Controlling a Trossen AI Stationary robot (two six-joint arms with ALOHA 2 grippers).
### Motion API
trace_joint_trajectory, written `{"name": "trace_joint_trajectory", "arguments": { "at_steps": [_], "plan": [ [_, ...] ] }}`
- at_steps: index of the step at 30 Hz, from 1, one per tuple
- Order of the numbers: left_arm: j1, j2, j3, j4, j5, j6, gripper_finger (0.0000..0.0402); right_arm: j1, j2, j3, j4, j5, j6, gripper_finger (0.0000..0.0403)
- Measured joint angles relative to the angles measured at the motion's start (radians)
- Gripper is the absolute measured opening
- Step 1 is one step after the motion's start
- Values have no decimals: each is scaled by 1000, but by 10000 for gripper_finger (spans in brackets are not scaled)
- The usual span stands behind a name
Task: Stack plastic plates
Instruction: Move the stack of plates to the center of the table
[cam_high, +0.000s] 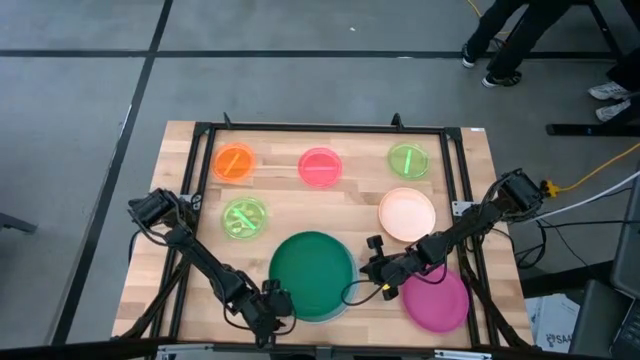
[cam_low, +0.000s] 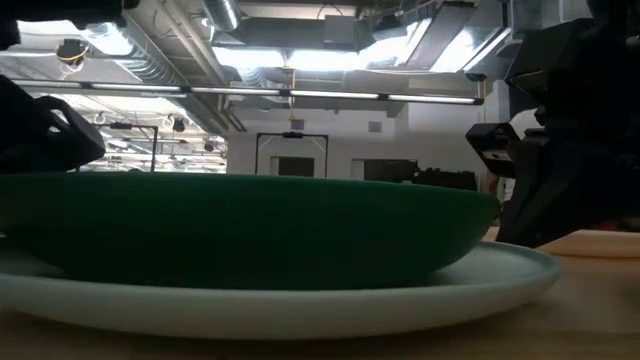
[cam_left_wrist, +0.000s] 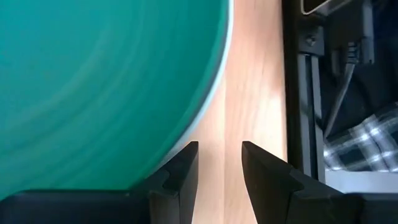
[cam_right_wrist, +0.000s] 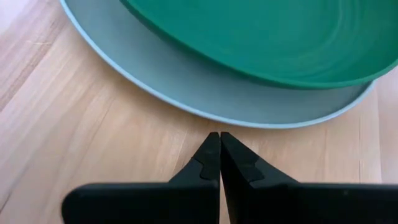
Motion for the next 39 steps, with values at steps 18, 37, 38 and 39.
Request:
{"name": "trace_joint_trajectory", "arguments": {
  "at_steps": [18,37,38,39],
  "plan": [
    [116,2,0,-107,-182,3,116,0,-126,26,-289,182,116,1],
    [182,0,-1,-178,-288,25,116,-29,-150,-28,-329,229,193,1],
    [182,0,-1,-180,-297,25,116,-37,-150,-30,-330,227,192,1],
    [182,0,-1,-185,-300,24,116,-44,-150,-31,-329,226,193,1]
  ]
}}
